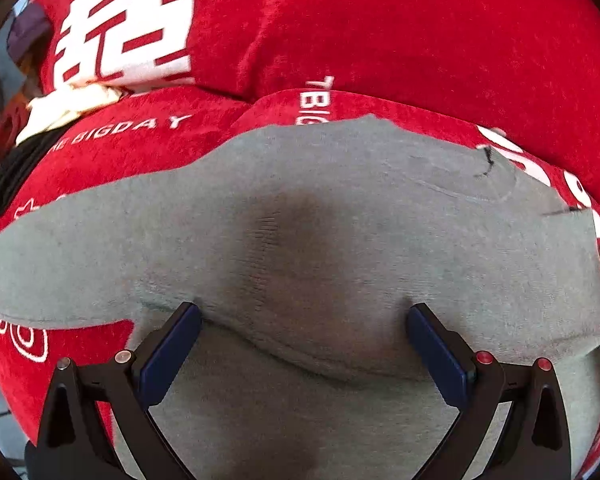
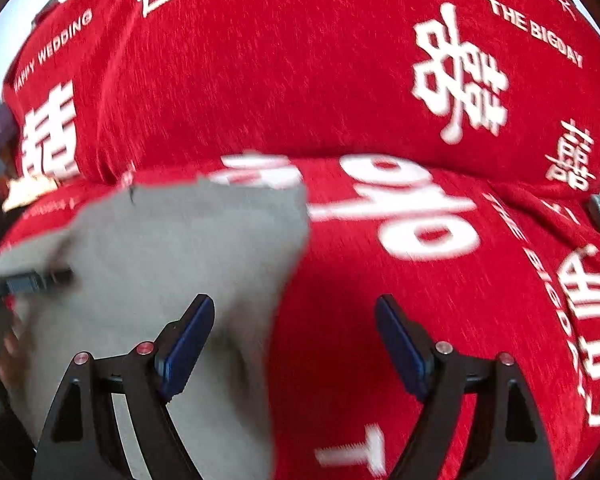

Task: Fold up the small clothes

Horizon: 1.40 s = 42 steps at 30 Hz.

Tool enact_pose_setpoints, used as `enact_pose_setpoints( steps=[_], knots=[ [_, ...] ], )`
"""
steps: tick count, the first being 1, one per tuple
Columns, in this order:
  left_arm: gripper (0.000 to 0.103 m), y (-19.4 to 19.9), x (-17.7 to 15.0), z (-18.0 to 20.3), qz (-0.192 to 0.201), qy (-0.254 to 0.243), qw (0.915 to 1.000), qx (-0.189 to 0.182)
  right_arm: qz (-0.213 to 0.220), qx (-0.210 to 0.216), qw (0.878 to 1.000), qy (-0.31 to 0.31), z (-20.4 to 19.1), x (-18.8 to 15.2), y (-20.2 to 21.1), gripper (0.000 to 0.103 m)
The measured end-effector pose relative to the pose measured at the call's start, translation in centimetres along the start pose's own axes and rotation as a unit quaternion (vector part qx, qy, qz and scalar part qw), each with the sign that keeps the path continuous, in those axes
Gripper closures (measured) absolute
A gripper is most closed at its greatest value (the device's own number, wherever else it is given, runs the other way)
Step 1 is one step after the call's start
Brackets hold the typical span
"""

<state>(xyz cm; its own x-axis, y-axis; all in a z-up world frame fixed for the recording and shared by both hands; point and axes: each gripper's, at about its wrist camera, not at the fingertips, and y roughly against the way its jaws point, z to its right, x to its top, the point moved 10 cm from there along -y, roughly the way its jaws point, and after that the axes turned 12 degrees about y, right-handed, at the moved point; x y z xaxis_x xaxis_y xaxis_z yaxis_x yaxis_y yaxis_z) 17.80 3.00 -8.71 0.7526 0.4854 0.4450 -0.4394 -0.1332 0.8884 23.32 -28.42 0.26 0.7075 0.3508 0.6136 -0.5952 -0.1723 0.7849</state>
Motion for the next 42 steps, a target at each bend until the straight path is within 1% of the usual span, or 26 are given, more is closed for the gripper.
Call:
enact_pose_setpoints(
  steps=[2,6,7,8,9,10,11,12,14,15,17,19,22,23,24,25,26,28,30,31,33,35,37,39,41,42],
  knots=[
    [0.0,0.0,0.1,0.4,0.011,-0.006,0.9999,0.007,-0.008,0.011,1.0,0.018,-1.5,2.2,-2.1,0.018],
    [0.0,-0.2,0.2,0.2,0.009,0.0,1.0,-0.002,-0.051,0.072,0.996,0.016,-4.3,5.0,-8.6,0.018],
    [0.0,-0.3,0.3,0.1,0.008,-0.002,0.9999,-0.005,-0.067,0.071,0.995,0.016,-4.1,5.0,-10.2,0.018],
    [0.0,-0.3,0.3,0.0,0.009,-0.005,0.9999,-0.007,-0.088,0.054,0.995,0.014,-3.4,4.6,-11.8,0.018],
    [0.0,-0.4,0.4,0.0,0.01,-0.007,0.9999,-0.009,-0.089,0.031,0.995,0.014,-2.4,4.7,-12.8,0.018],
    [0.0,-0.4,0.6,-0.2,0.01,-0.008,0.9998,-0.012,-0.083,0.026,0.996,0.003,-1.7,5.2,-13.0,0.018],
    [0.0,-0.5,0.6,-0.4,0.01,-0.007,0.9998,-0.014,-0.092,0.019,0.995,-0.018,-0.7,5.3,-13.1,0.018],
    [0.0,-0.5,0.8,-0.6,0.007,-0.002,0.9998,-0.016,-0.098,0.006,0.995,-0.029,-0.1,5.4,-13.0,0.018],
    [0.0,-0.2,1.2,-1.3,0.004,0.015,0.9998,-0.014,-0.115,-0.079,0.99,-0.025,1.9,5.1,-11.8,0.018],
    [0.0,0.1,1.5,-1.7,0.008,0.031,0.9994,-0.015,-0.106,-0.084,0.99,-0.027,1.7,5.1,-10.8,0.018],
    [0.0,0.4,1.8,-1.9,0.014,0.054,0.9982,-0.025,-0.086,-0.051,0.995,-0.03,-0.6,5.3,-9.0,0.018],
    [0.0,-0.1,1.5,-0.9,-0.003,0.05,0.9982,-0.031,-0.083,-0.015,0.996,-0.015,-4.3,5.2,-8.3,0.018],
    [0.0,-0.6,1.2,0.8,0.005,0.002,1.0,-0.004,-0.102,0.014,0.993,0.05,-10.3,4.3,-8.5,0.018],
    [0.0,-0.7,1.1,0.9,0.008,-0.017,0.9998,0.004,-0.114,0.012,0.99,0.083,-12.2,3.3,-8.9,0.018],
    [0.0,-0.7,1.2,0.7,0.011,-0.022,0.9997,0.002,-0.108,0.0,0.99,0.095,-12.5,3.1,-8.7,0.017],
    [0.0,-0.6,1.3,-0.1,0.005,-0.018,0.9998,0.0,-0.093,-0.008,0.99,0.103,-12.4,3.2,-8.2,0.016],
    [0.0,-0.6,1.4,-0.9,0.0,-0.012,0.9999,0.0,-0.097,-0.019,0.99,0.096,-11.5,2.8,-8.0,0.015],
    [0.0,-0.3,1.5,-3.0,-0.007,0.003,0.9999,-0.008,-0.111,-0.031,0.992,0.045,-7.5,1.6,-7.5,0.014],
    [0.0,-0.3,1.4,-4.7,-0.013,0.018,0.9996,-0.016,-0.124,-0.068,0.99,0.01,-3.5,0.3,-6.5,0.013],
    [0.0,-0.2,1.3,-5.3,-0.019,0.027,0.9991,-0.025,-0.128,-0.071,0.989,-0.003,-2.6,-0.1,-5.9,0.013],
    [0.0,0.1,1.0,-5.9,-0.026,0.05,0.998,-0.03,-0.128,-0.081,0.988,-0.022,-2.2,-0.5,-3.9,0.013],
    [0.0,1.1,0.7,-5.3,-0.015,0.064,0.9975,-0.027,-0.1,-0.067,0.993,-0.008,-4.4,-0.2,-2.0,0.013],
    [0.0,2.3,-0.1,-3.0,-0.016,0.048,0.9974,-0.053,-0.086,-0.037,0.995,0.017,-8.8,-0.3,-0.8,0.013],
    [0.0,3.4,-1.3,-0.6,-0.008,0.0,0.9983,-0.057,-0.093,-0.005,0.995,0.042,-12.8,-1.4,-0.9,0.013],
    [0.0,4.1,-2.4,0.5,0.02,-0.056,0.9977,-0.033,-0.115,0.019,0.99,0.08,-16.2,-3.7,-1.8,0.013],
    [0.0,3.8,-2.9,0.2,0.029,-0.079,0.9964,-0.006,-0.104,0.009,0.99,0.095,-16.7,-4.3,-1.8,0.013]
  ],
)
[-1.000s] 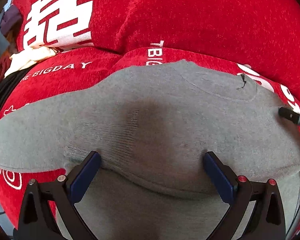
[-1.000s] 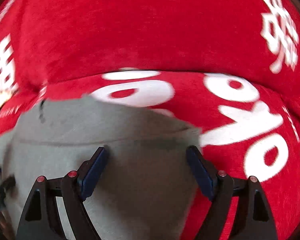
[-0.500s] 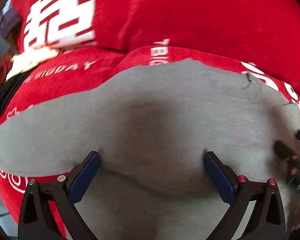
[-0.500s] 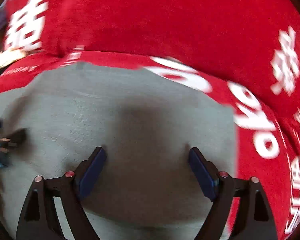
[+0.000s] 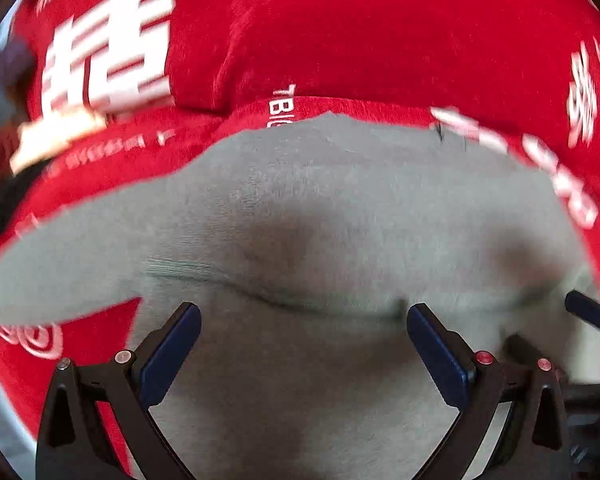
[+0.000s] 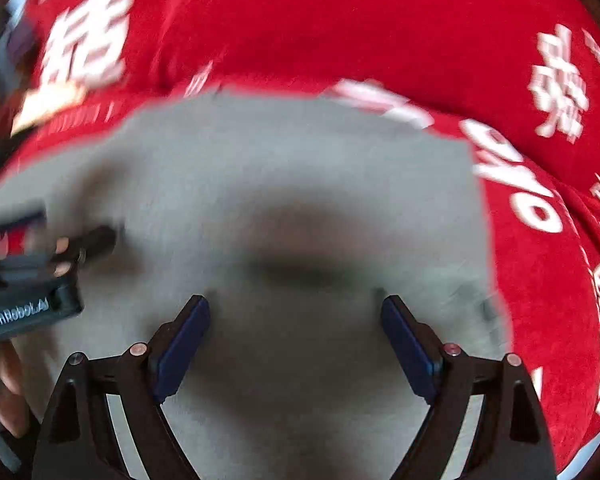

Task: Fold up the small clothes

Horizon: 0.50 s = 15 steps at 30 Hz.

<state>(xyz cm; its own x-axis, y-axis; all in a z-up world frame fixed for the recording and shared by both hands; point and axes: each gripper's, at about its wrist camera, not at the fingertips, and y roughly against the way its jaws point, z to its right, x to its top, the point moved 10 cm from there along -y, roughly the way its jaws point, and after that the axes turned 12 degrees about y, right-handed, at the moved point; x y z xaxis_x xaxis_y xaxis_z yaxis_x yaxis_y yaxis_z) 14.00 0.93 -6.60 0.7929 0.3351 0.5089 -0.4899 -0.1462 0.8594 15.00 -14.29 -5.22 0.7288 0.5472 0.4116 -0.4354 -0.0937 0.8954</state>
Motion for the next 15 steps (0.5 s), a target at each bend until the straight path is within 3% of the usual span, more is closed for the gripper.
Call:
enact_pose_setpoints(
  steps=[1,3,5,9,11,12,15],
  knots=[
    [0.0,-0.4,-0.4,-0.5,0.0,-0.012,0.9998,0.018,0.022,-0.005,1.0,-0.001,0.1,-0.2,0.5,0.01],
    [0.0,-0.3,-1.0,-2.4,0.008,0.009,0.9999,-0.008,0.017,0.004,1.0,-0.025,1.3,-1.6,0.5,0.008],
    [0.0,-0.3,-1.6,-4.5,-0.008,0.035,0.9991,-0.023,0.015,-0.003,0.999,-0.046,3.3,-3.0,0.7,0.008],
    [0.0,0.8,-2.9,-8.1,-0.011,0.061,0.9974,-0.038,0.01,-0.015,0.998,-0.062,5.7,-6.2,2.2,0.008],
    [0.0,1.3,-3.8,-9.5,-0.016,0.081,0.9966,-0.008,-0.011,-0.053,0.997,-0.058,6.3,-6.9,2.7,0.008],
    [0.0,1.7,-4.2,-9.5,-0.017,0.089,0.9958,-0.008,-0.008,-0.047,0.997,-0.063,6.2,-6.5,3.2,0.008],
    [0.0,3.7,-5.8,-6.9,-0.02,0.09,0.9942,-0.056,0.018,-0.004,0.999,-0.032,2.5,-5.6,4.8,0.008]
  ],
)
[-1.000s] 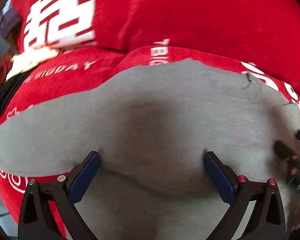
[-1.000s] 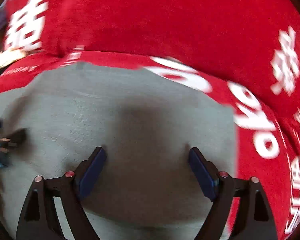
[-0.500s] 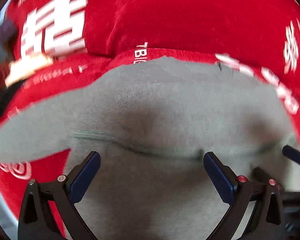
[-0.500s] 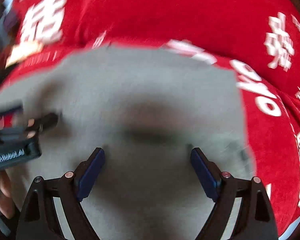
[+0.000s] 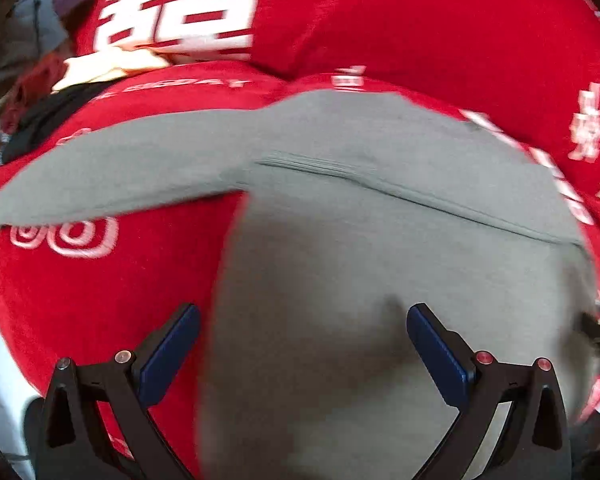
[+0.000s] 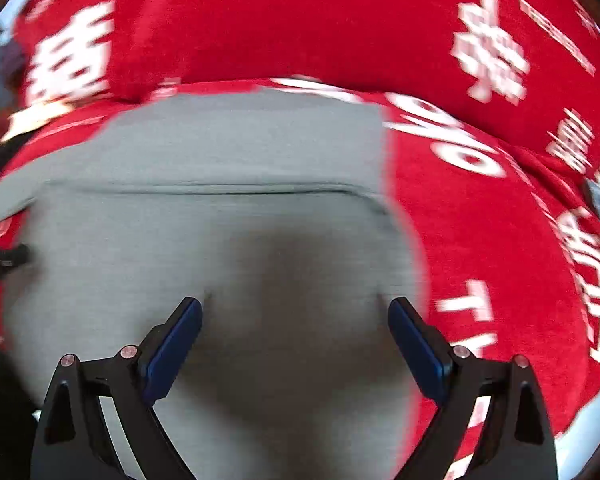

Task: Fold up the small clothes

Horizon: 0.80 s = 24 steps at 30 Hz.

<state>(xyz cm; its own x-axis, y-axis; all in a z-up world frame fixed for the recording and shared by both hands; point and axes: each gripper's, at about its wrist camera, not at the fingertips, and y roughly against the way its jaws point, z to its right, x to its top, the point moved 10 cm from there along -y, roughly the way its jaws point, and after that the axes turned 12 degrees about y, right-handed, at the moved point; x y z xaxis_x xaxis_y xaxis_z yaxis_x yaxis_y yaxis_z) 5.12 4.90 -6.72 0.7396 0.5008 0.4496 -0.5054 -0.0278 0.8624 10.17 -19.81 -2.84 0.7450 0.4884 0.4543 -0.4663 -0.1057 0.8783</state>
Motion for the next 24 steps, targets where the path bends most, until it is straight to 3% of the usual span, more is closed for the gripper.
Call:
enact_pose_setpoints(
  steps=[3,5,6,8,12,14,16,18,20,22,24],
  knots=[
    [0.0,0.7,-2.0,3.1,0.011,-0.055,0.9984,-0.005,-0.004,0.02,0.997,0.073,-4.9,0.1,-0.6,0.008],
    [0.0,-0.3,-3.3,3.4,0.002,-0.088,0.9959,0.022,-0.008,0.018,0.994,0.107,-6.5,-0.5,-1.3,0.008],
    [0.0,-0.4,-3.5,3.1,0.006,-0.087,0.9961,0.018,0.009,0.016,0.994,0.106,-6.4,-0.6,-1.1,0.007],
    [0.0,-0.1,-3.7,1.8,0.002,-0.063,0.998,0.003,0.002,0.044,0.996,0.08,-5.0,-1.5,-1.2,0.002],
    [0.0,0.4,-3.3,-1.7,-0.016,-0.03,0.9994,-0.004,0.001,0.027,0.998,0.058,-1.5,-3.6,-0.5,0.001],
    [0.0,1.2,-1.1,-5.4,0.012,0.016,0.9991,0.037,-0.004,0.019,0.998,0.058,-0.8,-4.0,-0.2,0.001],
    [0.0,1.5,1.6,-9.8,0.025,0.092,0.9946,0.041,-0.009,0.013,0.998,0.054,-0.8,-4.1,0.0,0.001],
    [0.0,1.7,4.0,-15.8,0.036,0.194,0.9787,0.056,-0.013,0.006,0.998,0.055,-1.3,-3.9,0.1,0.001],
    [0.0,2.4,5.9,-22.0,0.066,0.292,0.9512,0.076,-0.011,0.003,0.998,0.056,-1.9,-3.4,0.0,0.001],
    [0.0,2.4,7.1,-26.8,0.082,0.359,0.9259,0.086,-0.013,0.006,0.998,0.056,-2.5,-2.8,-0.3,0.001],
    [0.0,1.1,8.4,-29.8,0.075,0.4,0.9111,0.065,-0.015,0.008,0.998,0.06,-3.4,-2.3,-0.4,0.001]
  ],
)
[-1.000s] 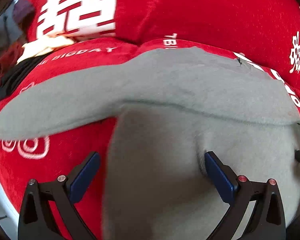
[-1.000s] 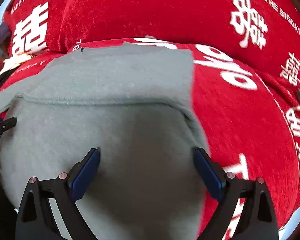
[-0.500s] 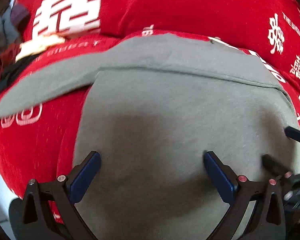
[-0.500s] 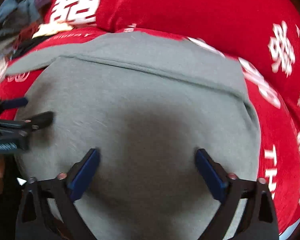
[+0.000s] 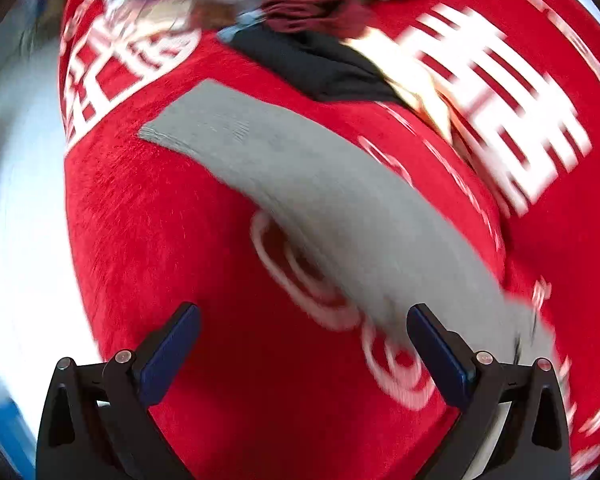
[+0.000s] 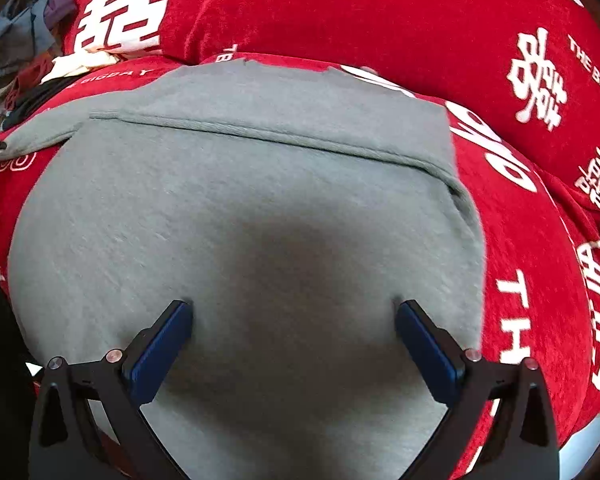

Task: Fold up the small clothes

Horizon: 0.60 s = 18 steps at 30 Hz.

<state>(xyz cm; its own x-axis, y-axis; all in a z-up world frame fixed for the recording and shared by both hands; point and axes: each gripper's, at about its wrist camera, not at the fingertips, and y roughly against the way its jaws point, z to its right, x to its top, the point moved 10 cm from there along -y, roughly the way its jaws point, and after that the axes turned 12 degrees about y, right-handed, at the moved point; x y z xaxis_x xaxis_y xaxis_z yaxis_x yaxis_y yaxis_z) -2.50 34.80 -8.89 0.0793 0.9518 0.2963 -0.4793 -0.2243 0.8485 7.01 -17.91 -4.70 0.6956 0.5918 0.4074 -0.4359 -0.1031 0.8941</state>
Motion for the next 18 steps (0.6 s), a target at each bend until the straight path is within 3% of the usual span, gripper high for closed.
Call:
enact_pose_setpoints(
  steps=[1,2,8,9,10,12,14,18],
  knots=[
    [0.0,-0.9,1.1,-0.2,-0.007,0.019,0.9998,-0.005,-0.001,0.0,1.0,0.005,-0.4,0.4,-0.1,0.001],
    [0.0,-1.2,2.5,0.0,0.012,0.029,0.9995,0.0,-0.001,-0.002,1.0,0.01,-0.8,0.8,-0.1,0.001],
    [0.001,-3.9,6.1,2.5,0.05,0.022,0.9977,0.04,0.003,-0.01,0.999,0.047,-2.6,3.4,0.3,0.001],
    [0.015,-4.1,6.6,2.5,0.056,0.021,0.9973,0.043,0.006,-0.01,0.999,0.053,-2.9,4.2,0.5,0.001],
    [0.052,-3.7,7.3,2.6,0.075,0.019,0.996,0.045,0.009,-0.01,0.998,0.058,-3.1,5.1,0.6,0.001],
    [0.082,-3.3,7.6,1.3,0.071,0.019,0.9968,0.031,0.018,-0.006,0.998,0.064,-3.8,7.5,0.6,0.001],
    [0.088,-3.3,8.0,0.6,0.057,0.034,0.9978,-0.007,0.026,0.001,0.998,0.064,-4.4,10.0,0.3,0.001],
    [0.09,-3.2,8.2,0.2,0.036,0.037,0.9975,-0.048,0.039,0.002,0.997,0.066,-7.3,17.2,-2.8,0.001]
  ],
)
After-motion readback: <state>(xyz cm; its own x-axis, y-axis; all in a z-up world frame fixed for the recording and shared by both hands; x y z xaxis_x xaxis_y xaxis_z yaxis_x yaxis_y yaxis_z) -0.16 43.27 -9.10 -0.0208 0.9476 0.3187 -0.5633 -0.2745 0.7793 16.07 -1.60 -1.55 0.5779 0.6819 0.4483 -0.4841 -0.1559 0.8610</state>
